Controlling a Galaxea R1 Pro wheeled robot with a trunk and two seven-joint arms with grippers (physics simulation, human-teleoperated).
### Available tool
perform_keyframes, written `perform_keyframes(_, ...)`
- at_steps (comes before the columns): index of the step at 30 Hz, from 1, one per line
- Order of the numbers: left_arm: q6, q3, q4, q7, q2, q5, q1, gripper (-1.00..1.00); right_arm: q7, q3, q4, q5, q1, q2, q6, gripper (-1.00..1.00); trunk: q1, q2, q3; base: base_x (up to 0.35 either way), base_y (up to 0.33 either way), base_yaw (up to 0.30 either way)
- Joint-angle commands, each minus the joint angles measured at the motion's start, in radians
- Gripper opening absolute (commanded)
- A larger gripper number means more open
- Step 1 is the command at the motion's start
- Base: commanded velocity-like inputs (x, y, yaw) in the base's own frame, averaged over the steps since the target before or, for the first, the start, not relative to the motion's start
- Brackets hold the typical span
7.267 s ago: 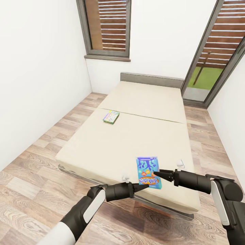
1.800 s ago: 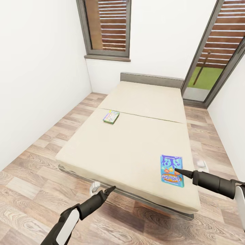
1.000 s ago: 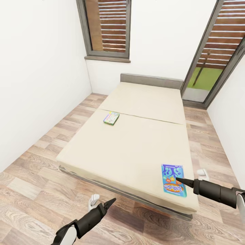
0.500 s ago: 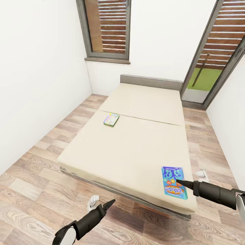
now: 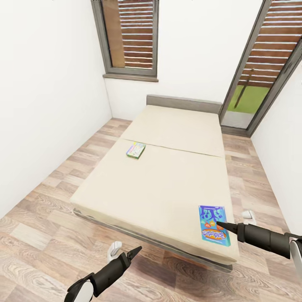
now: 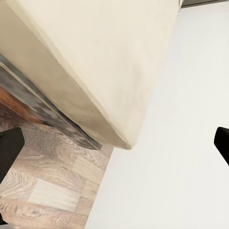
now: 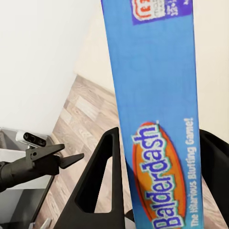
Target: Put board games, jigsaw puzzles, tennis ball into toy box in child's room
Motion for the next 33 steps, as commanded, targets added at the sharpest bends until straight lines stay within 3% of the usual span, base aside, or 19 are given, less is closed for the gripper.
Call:
perform_keyframes(1,0.009,0.001,0.0,0.001,0.0,0.009,0.0,1.0,-0.002,0.0,0.0,-0.004,0.0,0.0,0.008,-1.0,-0.004,0.007,0.004,0.0,0.0,-0.003)
perform_keyframes(33,0.009,0.001,0.0,0.003,-0.001,0.007,0.002,1.0,-0.002,-0.002,0.0,-0.003,0.001,-0.007,0.008,-1.0,-0.127,0.231,0.153,0.0,0.0,0.0)
